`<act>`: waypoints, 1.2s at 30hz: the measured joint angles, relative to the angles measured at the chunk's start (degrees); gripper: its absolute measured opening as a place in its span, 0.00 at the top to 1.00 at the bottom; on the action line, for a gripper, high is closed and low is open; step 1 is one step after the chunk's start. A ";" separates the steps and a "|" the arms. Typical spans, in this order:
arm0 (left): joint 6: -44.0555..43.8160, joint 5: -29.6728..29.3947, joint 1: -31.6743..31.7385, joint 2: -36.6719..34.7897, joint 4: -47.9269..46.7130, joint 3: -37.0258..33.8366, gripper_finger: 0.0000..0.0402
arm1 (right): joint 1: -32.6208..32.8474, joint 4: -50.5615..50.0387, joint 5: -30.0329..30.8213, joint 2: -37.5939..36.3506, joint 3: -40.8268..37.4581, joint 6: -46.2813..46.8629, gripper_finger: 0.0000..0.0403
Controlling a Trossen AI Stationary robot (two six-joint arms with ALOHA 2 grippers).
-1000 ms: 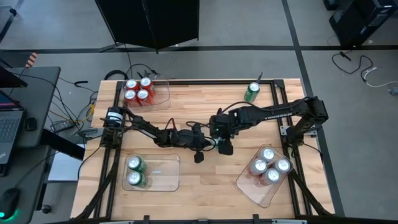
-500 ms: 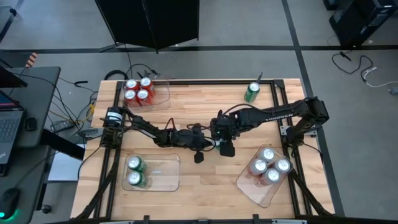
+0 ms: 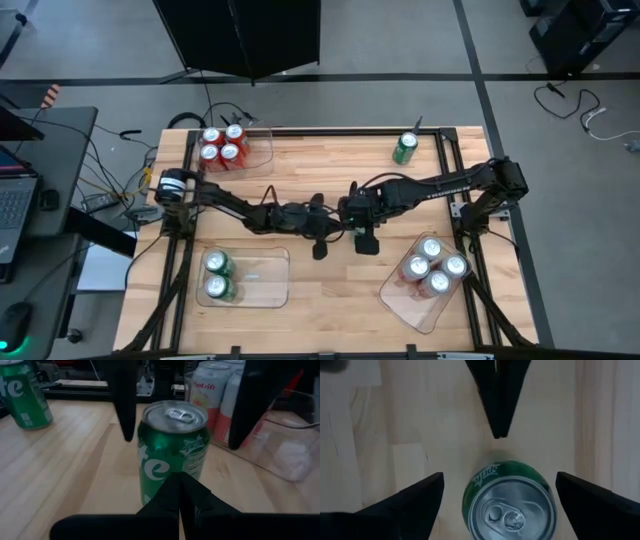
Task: Sort soda cans
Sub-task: Put the green soda can into the bottom right transparent bin
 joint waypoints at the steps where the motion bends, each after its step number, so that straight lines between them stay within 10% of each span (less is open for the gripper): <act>1: 0.04 0.09 -0.01 -0.40 -0.91 0.01 1.00 | 0.00 0.05 0.01 0.00 0.00 -0.10 0.08; 17: 0.56 1.14 0.11 -9.84 -15.55 -0.12 1.00 | 2.57 -11.46 9.50 -0.31 12.29 -1.60 0.20; 29: 1.37 4.44 0.11 -21.44 -31.03 -0.13 1.00 | 8.55 -21.87 17.64 -3.73 8.57 8.62 0.94; 36: -0.04 7.05 0.12 -24.66 -40.40 1.03 1.00 | 10.34 -6.67 16.96 -16.35 -9.48 14.61 0.98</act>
